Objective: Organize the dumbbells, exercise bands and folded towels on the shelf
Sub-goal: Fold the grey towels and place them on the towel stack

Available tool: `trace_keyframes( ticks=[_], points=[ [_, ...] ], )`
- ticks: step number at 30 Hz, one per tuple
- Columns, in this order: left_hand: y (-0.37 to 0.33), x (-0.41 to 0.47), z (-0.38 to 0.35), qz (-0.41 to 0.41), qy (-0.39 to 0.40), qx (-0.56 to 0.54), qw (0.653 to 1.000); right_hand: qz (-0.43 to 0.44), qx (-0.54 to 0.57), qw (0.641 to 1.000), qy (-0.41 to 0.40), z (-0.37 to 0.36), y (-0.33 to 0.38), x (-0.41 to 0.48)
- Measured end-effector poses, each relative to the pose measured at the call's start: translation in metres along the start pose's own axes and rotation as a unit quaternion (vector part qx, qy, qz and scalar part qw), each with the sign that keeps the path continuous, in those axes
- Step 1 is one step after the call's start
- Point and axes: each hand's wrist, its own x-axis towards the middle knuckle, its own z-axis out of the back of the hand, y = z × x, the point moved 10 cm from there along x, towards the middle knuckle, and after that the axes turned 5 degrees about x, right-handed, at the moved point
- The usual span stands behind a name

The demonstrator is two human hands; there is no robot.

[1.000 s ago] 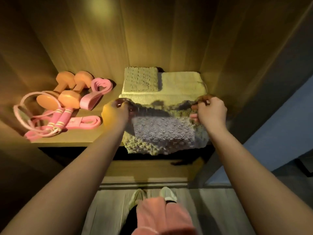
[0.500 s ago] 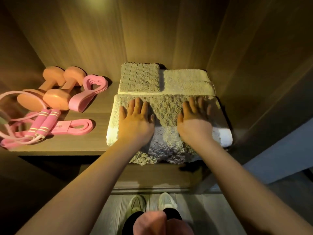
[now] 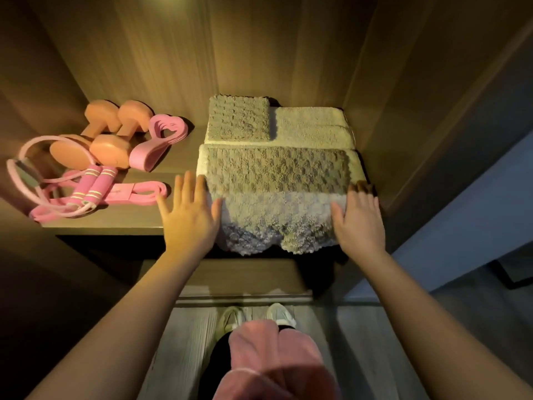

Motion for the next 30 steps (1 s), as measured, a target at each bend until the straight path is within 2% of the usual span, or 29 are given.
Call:
trace_keyframes(
  ticks=[3, 5, 6, 8, 10, 14, 17, 22, 26, 30],
  points=[
    [0.018, -0.038, 0.016, 0.072, -0.061, -0.086, 0.992, -0.016, 0.176, 0.982, -0.070, 0.012, -0.020, -0.040],
    [0.033, -0.060, 0.010, 0.163, -0.053, -0.155, 0.973, -0.070, 0.244, 0.958, -0.133, 0.015, -0.040, -0.063],
    [0.039, -0.069, 0.000, 0.202, -0.030, -0.200, 0.958, -0.113, 0.273, 0.945, -0.137, 0.007, -0.051, -0.071],
    [0.044, -0.077, -0.031, 0.252, 0.046, -0.311, 0.915, -0.211, 0.339, 0.914, -0.075, -0.027, -0.072, -0.075],
    [0.035, -0.079, -0.061, 0.258, 0.140, -0.387, 0.874, -0.272, 0.385, 0.882, 0.011, -0.058, -0.079, -0.072],
    [0.023, -0.074, -0.084, 0.247, 0.211, -0.398, 0.858, -0.328, 0.453, 0.825, 0.077, -0.086, -0.078, -0.054],
    [0.018, -0.074, -0.102, 0.244, 0.249, -0.436, 0.829, -0.357, 0.487, 0.788, 0.117, -0.106, -0.078, -0.052],
    [0.017, -0.073, -0.097, 0.229, 0.218, -0.468, 0.825, -0.349, 0.521, 0.773, 0.095, -0.111, -0.089, -0.062],
    [0.027, -0.090, -0.087, 0.228, 0.215, -0.477, 0.821, -0.316, 0.513, 0.793, 0.087, -0.099, -0.094, -0.083],
    [0.029, -0.111, -0.065, 0.219, 0.206, -0.506, 0.808, -0.283, 0.537, 0.791, 0.075, -0.074, -0.091, -0.105]
  ],
)
